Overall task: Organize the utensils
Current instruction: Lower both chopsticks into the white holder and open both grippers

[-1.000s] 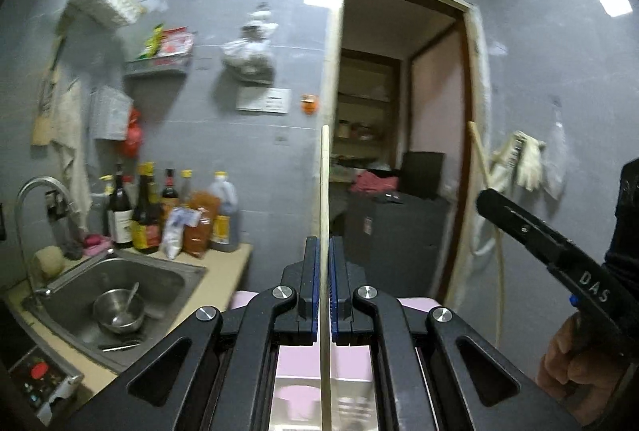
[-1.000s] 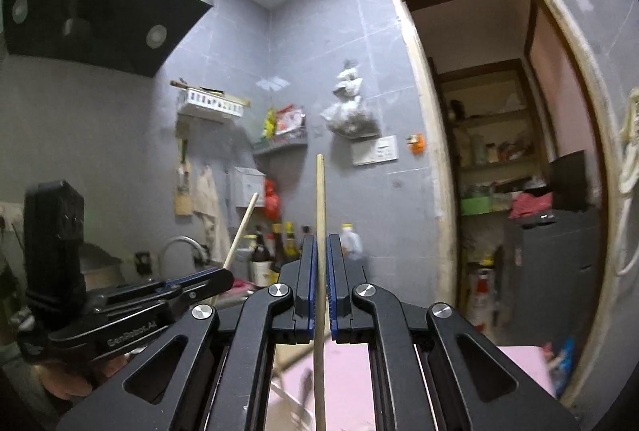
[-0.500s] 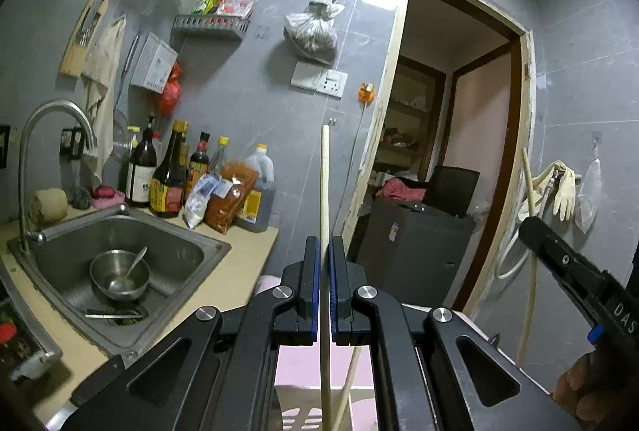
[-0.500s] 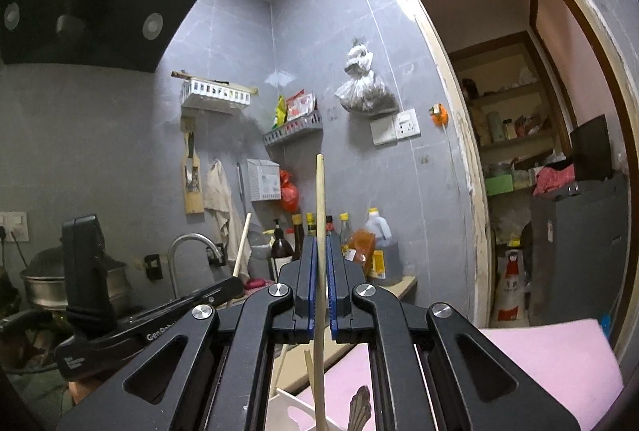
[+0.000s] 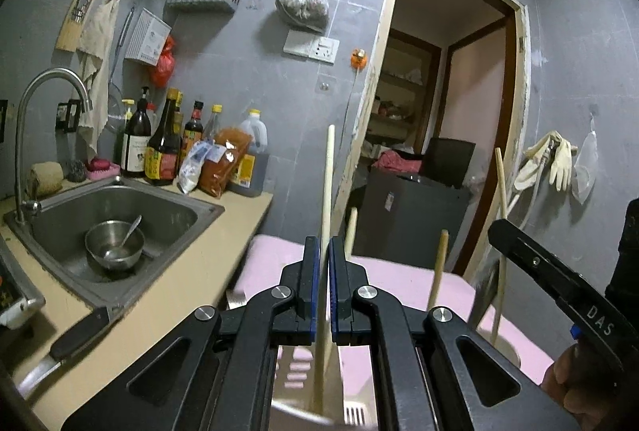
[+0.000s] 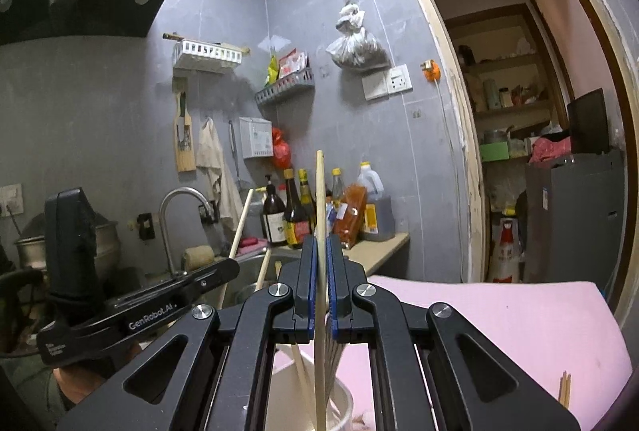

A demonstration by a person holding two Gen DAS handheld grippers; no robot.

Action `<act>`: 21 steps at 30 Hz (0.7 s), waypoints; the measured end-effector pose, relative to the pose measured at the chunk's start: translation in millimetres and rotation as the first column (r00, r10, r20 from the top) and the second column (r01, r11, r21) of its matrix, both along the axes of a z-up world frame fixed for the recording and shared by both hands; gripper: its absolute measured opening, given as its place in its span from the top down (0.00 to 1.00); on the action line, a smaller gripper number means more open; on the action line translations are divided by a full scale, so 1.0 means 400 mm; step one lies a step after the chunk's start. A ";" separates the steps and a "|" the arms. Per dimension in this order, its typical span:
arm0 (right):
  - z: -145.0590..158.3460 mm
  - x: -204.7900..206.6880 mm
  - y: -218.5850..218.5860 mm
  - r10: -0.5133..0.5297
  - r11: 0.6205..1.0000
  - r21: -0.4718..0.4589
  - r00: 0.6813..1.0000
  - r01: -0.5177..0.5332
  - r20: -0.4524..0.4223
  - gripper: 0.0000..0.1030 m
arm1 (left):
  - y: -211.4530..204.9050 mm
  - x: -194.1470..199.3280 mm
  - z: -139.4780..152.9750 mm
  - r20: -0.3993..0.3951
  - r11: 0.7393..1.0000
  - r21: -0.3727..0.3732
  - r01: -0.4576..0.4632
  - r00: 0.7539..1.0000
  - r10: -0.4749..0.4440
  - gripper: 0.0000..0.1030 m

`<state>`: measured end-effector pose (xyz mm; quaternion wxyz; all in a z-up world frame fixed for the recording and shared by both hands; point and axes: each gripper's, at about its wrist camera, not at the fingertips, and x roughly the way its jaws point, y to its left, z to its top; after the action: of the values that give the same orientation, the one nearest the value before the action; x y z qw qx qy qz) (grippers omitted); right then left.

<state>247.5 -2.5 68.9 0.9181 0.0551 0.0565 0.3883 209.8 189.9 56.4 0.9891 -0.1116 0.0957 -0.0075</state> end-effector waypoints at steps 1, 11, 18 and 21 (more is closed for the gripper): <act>-0.003 -0.002 -0.001 0.002 1.000 -0.006 1.000 -0.002 -0.002 0.97 | -0.002 -0.003 -0.003 -0.005 1.000 0.001 0.003 1.000 -0.003 0.98; -0.012 -0.020 -0.023 0.015 0.999 -0.032 0.999 -0.016 -0.034 0.95 | -0.022 -0.031 -0.022 -0.074 0.999 -0.010 0.039 0.996 -0.039 0.95; 0.005 -0.037 -0.049 0.011 1.000 -0.016 1.000 -0.011 -0.017 0.79 | -0.044 -0.063 0.005 -0.060 0.999 -0.010 0.046 0.997 -0.047 0.78; 0.024 -0.051 -0.075 -0.021 0.999 -0.028 1.000 0.022 0.023 0.78 | -0.060 -0.076 0.027 -0.036 0.998 -0.017 0.055 0.998 -0.056 0.72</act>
<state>227.1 -32.4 78.6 0.9235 0.0383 0.0512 0.3781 179.6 165.9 67.4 0.9857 -0.1167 0.1167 -0.0338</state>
